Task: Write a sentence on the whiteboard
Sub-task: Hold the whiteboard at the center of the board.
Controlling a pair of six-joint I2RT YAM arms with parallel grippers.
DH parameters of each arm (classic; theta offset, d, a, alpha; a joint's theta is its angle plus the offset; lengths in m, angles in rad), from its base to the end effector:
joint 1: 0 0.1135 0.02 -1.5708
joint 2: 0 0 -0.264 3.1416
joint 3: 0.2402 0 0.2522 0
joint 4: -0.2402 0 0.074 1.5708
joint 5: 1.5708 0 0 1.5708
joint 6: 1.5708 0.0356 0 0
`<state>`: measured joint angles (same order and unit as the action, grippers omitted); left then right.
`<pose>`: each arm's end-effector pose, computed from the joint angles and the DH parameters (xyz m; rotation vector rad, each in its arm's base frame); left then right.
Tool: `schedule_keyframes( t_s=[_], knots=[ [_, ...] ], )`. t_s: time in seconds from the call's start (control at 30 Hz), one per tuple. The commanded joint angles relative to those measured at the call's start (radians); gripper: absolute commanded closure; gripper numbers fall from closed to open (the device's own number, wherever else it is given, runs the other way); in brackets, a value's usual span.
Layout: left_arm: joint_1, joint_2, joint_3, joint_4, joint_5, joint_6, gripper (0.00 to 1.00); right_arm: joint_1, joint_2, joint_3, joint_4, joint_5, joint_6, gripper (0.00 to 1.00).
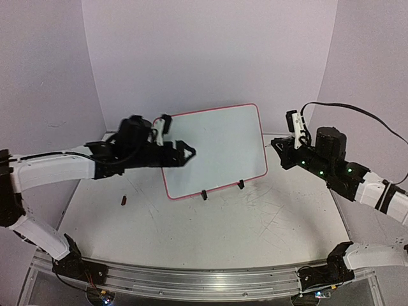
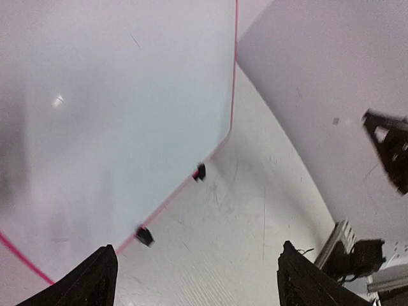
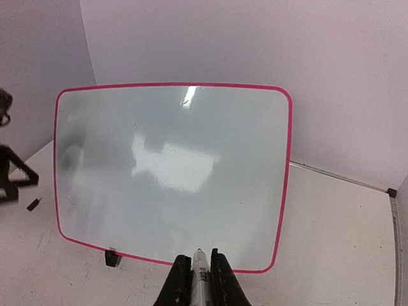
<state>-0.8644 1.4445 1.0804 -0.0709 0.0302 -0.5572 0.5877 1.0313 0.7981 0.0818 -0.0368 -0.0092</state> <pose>0.2175 -0.2566 0.2980 0.3467 2.1049 -0.9124 0.2031 0.1369 0.3252 -0.5390 1.6584 0.4580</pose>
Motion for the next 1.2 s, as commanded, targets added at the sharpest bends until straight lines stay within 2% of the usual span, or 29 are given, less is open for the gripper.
schedule_keyframes(
  t_s=[0.0, 0.07, 0.13, 0.27, 0.4, 0.57, 0.73, 0.83, 0.97, 1.03, 1.1, 1.17],
  knots=[
    [0.338, -0.204, -0.088, 0.013, 0.242, 0.085, 0.12, 0.056, 0.112, 0.113, 0.091, -0.031, -0.041, 1.00],
    [0.508, -0.237, -0.104, 0.052, 0.417, 0.063, 0.12, 0.081, 0.182, 0.162, 0.108, -0.042, -0.047, 1.00],
    [0.590, -0.219, -0.140, 0.143, 0.523, 0.016, 0.13, 0.108, 0.249, 0.212, 0.123, -0.049, -0.056, 1.00],
    [0.608, -0.133, -0.219, 0.323, 0.620, -0.023, 0.17, 0.151, 0.354, 0.309, 0.145, -0.076, -0.067, 1.00],
    [0.609, -0.082, -0.291, 0.463, 0.696, -0.002, 0.15, 0.167, 0.420, 0.369, 0.176, -0.113, -0.052, 1.00],
    [0.607, -0.038, -0.328, 0.485, 0.682, 0.054, 0.09, 0.167, 0.464, 0.417, 0.176, -0.116, -0.056, 1.00],
    [0.566, -0.006, -0.344, 0.498, 0.501, 0.116, 0.02, 0.167, 0.485, 0.442, 0.182, -0.063, -0.046, 1.00],
    [0.529, 0.016, -0.349, 0.527, 0.439, 0.127, 0.01, 0.167, 0.504, 0.464, 0.188, -0.036, -0.026, 1.00],
    [0.528, 0.083, -0.324, 0.580, 0.531, 0.091, 0.04, 0.167, 0.534, 0.496, 0.187, -0.025, -0.003, 1.00],
    [0.528, 0.107, -0.354, 0.713, 0.597, 0.062, 0.11, 0.167, 0.541, 0.502, 0.183, -0.028, -0.004, 1.00],
    [0.528, 0.121, -0.386, 0.802, 0.602, 0.031, 0.11, 0.166, 0.539, 0.502, 0.178, -0.039, -0.013, 1.00],
    [0.527, 0.142, -0.377, 0.812, 0.602, 0.031, 0.11, 0.166, 0.532, 0.500, 0.171, -0.062, -0.026, 1.00]
  ],
)
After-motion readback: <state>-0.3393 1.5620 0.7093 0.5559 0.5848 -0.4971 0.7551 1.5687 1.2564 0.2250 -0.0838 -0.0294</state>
